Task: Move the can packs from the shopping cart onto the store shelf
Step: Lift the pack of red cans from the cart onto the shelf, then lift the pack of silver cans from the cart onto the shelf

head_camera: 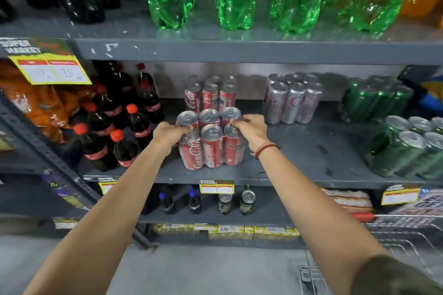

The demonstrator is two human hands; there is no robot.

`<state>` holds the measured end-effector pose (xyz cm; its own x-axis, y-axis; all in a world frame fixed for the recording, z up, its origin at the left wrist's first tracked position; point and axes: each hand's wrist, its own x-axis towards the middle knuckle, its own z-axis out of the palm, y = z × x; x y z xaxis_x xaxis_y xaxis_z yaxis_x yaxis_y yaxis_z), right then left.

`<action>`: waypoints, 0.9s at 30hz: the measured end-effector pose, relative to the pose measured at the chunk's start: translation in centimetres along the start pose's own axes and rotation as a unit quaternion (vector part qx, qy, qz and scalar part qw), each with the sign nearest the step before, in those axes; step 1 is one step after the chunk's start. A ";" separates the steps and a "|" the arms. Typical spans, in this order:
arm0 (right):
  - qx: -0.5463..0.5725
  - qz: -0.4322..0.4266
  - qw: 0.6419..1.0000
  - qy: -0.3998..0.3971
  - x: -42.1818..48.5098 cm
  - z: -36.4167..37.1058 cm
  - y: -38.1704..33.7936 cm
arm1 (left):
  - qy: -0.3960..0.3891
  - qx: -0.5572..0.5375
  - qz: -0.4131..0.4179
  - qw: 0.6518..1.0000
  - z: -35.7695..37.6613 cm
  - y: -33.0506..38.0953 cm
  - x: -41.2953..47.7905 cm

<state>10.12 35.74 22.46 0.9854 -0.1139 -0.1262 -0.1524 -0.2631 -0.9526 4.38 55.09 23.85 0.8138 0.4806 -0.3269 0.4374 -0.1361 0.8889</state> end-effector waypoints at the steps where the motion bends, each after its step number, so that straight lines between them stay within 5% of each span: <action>1: -0.006 -0.008 1.000 -0.007 0.2 0.3 0.3 | 0.003 0.005 0.005 1.000 0.0 -0.4 0.3; 6: -0.055 -0.049 0.997 -0.036 0.6 -0.3 0.9 | 0.006 0.083 0.034 0.996 -0.1 -0.9 0.7; 8: -0.073 -0.064 0.994 -0.054 0.4 -1.5 1.3 | 0.074 0.144 0.060 0.985 0.6 -0.6 -0.2; 11: -0.074 -0.091 0.993 -0.024 -0.8 -4.5 3.0 | 0.192 0.186 0.218 0.939 3.6 0.1 -3.4; 13: -0.073 -0.088 0.993 0.021 -2.0 -7.5 4.8 | 0.183 0.175 0.336 0.907 6.9 0.1 -5.7; 19: -0.061 -0.003 0.986 0.157 -6.8 -19.3 14.5 | -0.127 0.179 0.400 0.890 21.1 -2.8 -13.3; 27: -0.051 0.199 0.918 0.338 -18.7 -34.6 30.1 | -0.430 0.286 0.384 0.765 38.4 -10.0 -24.1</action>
<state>-15.55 -3.22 5.78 0.5833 -0.7806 -0.2244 -0.5299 -0.1564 -0.8335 -4.95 11.56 10.49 0.7576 -0.6468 -0.0877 -0.4011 -0.5675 0.7191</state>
